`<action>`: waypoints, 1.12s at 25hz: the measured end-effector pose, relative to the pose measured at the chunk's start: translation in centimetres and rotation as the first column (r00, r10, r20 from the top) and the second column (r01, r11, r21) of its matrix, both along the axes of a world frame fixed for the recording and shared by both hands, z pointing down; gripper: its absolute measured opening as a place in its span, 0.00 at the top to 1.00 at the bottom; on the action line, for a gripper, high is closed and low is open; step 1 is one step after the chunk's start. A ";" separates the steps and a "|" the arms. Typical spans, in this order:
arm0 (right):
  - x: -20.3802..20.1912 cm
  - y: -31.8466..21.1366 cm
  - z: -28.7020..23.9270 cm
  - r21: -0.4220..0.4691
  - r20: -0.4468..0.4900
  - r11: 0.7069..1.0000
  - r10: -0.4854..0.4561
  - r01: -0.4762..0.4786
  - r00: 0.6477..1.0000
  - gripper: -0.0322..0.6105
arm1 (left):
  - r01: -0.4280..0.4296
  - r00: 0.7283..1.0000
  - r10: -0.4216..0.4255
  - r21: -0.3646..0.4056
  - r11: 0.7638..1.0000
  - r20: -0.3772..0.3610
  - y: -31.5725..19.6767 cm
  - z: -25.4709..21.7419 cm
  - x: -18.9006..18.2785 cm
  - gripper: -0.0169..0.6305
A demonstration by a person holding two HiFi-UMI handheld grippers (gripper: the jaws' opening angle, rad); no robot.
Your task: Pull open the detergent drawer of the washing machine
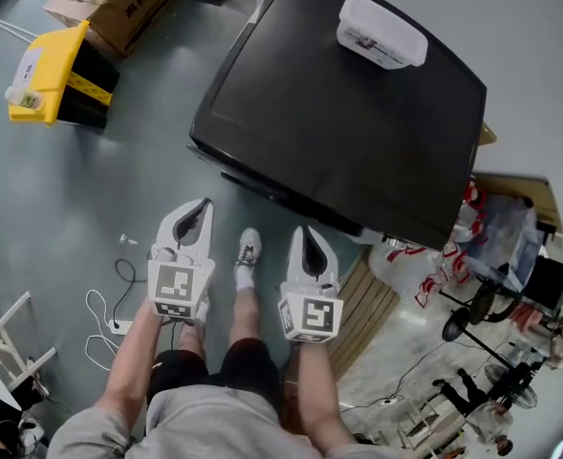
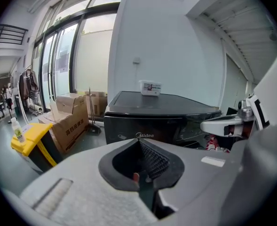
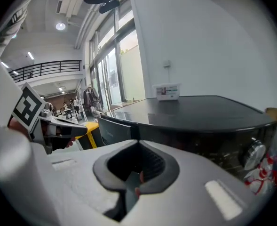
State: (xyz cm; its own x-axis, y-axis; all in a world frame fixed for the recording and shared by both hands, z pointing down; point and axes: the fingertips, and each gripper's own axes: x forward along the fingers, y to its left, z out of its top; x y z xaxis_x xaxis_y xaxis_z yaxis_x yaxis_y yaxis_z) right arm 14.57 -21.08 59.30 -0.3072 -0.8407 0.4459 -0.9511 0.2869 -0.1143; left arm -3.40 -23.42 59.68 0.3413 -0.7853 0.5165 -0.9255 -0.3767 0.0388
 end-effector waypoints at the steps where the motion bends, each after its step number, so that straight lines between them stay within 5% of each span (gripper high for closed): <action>1: 0.0 -0.1 0.4 -0.002 0.003 1.000 -0.003 0.003 1.000 0.95 | 0.007 1.000 -0.007 -0.001 1.000 0.003 -0.2 0.4 -0.2 0.96; 13: -2.0 -1.9 2.3 0.010 0.034 0.997 -0.072 0.072 0.997 0.94 | 0.045 0.999 -0.045 0.006 0.999 -0.029 -3.0 2.6 -2.6 0.95; 16: -2.6 -2.4 2.1 0.024 0.050 0.996 -0.085 0.084 0.995 0.83 | 0.034 0.996 -0.035 -0.012 0.999 -0.082 -4.1 2.3 -2.6 0.72; 20: -3.7 -2.6 1.7 0.043 0.087 0.992 -0.123 0.120 0.989 0.65 | 0.027 0.995 -0.026 0.011 1.000 -0.096 -5.4 1.8 -3.3 0.59; 28: -4.6 -3.2 1.8 0.047 0.098 0.990 -0.140 0.136 0.985 0.60 | -0.035 0.996 0.039 0.041 0.999 -0.086 -7.0 1.4 -3.1 0.51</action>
